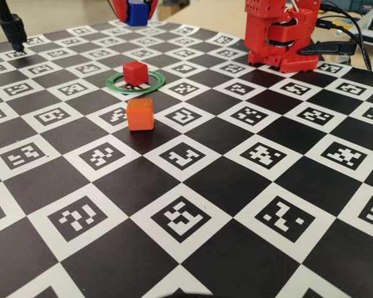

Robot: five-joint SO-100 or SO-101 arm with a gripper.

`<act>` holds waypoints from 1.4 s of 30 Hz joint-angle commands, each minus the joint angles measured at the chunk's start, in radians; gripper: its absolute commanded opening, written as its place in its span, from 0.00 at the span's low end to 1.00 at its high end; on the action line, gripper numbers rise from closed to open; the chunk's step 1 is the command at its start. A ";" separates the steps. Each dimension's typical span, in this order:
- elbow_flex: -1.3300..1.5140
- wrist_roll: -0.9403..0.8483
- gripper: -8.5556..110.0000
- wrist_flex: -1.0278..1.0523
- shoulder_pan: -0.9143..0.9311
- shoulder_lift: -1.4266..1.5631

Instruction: Grab the red cube then put it in the green circle then put the blue cube on top and finally the orange cube on top

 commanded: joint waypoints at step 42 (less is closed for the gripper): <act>0.014 -0.060 0.07 -0.150 0.005 -0.155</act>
